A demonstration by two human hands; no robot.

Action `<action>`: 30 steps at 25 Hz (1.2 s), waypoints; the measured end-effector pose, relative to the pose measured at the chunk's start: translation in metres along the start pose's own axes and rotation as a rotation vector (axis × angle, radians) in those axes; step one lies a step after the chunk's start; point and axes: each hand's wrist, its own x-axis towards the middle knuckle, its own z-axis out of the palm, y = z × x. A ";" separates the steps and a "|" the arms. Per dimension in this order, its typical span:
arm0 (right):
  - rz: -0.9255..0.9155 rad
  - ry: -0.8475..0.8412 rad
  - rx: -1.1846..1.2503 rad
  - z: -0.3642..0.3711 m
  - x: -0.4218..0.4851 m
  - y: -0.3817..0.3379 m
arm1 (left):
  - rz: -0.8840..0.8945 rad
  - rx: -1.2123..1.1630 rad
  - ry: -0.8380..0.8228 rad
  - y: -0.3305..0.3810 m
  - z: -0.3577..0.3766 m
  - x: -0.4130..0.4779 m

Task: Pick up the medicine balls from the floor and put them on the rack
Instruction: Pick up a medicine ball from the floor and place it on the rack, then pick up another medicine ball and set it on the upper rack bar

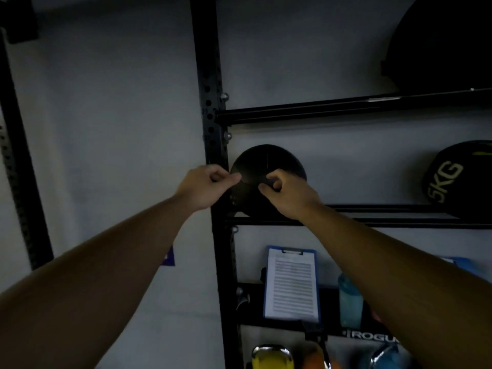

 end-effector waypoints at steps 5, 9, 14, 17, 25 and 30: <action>-0.051 -0.079 -0.052 -0.003 -0.097 -0.086 | 0.000 0.139 -0.075 0.010 -0.107 -0.118; -0.058 -0.113 0.053 -0.016 -0.166 -0.149 | -0.007 0.200 -0.067 0.025 -0.171 -0.203; -0.140 -0.161 0.036 -0.039 -0.252 -0.222 | -0.050 0.215 0.038 0.064 -0.228 -0.315; -0.158 -0.190 0.118 -0.047 -0.312 -0.244 | -0.123 0.249 0.074 0.078 -0.251 -0.395; -0.086 -0.410 0.005 -0.026 -0.485 -0.241 | -0.364 0.476 -0.137 0.085 -0.277 -0.586; -0.070 -0.514 -0.060 0.016 -0.550 -0.289 | -0.470 0.445 -0.173 0.062 -0.308 -0.677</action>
